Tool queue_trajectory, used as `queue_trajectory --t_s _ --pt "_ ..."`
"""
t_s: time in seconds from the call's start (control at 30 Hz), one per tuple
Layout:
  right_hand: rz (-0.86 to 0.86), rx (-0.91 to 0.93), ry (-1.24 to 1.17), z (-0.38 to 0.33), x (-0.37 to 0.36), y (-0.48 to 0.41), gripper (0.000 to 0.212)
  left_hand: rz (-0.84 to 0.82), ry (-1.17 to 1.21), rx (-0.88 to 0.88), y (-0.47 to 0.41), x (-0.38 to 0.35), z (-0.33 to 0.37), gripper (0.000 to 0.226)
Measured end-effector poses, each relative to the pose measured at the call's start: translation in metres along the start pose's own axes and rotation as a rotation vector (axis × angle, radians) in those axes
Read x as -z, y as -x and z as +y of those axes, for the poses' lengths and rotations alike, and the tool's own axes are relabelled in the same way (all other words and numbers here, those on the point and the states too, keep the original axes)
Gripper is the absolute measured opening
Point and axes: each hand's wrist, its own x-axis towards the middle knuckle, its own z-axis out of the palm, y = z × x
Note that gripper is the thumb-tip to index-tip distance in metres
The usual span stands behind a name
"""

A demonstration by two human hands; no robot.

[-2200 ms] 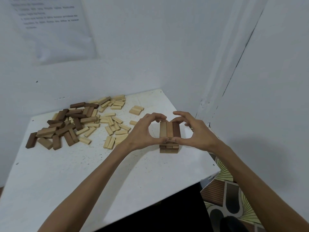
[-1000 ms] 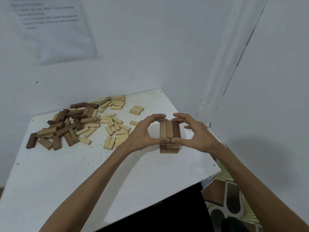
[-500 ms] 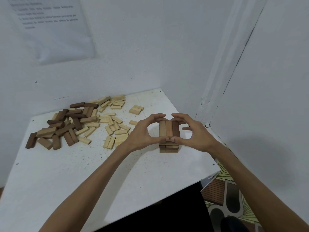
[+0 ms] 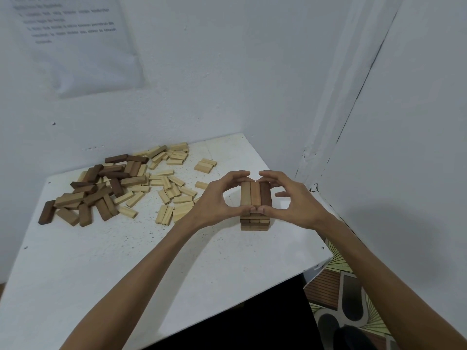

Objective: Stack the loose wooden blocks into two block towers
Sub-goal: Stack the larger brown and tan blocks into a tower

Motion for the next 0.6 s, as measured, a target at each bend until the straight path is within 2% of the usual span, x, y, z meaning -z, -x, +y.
queue_trajectory --t_s 0.37,0.6 --pt "-0.02 -0.011 -0.014 -0.002 -0.001 0.001 0.083 -0.016 0.019 0.002 0.001 -0.001 0.002 0.082" --pt "-0.112 -0.112 -0.055 0.023 -0.004 0.013 0.112 -0.09 0.056 0.095 0.018 0.0 -0.014 0.113"
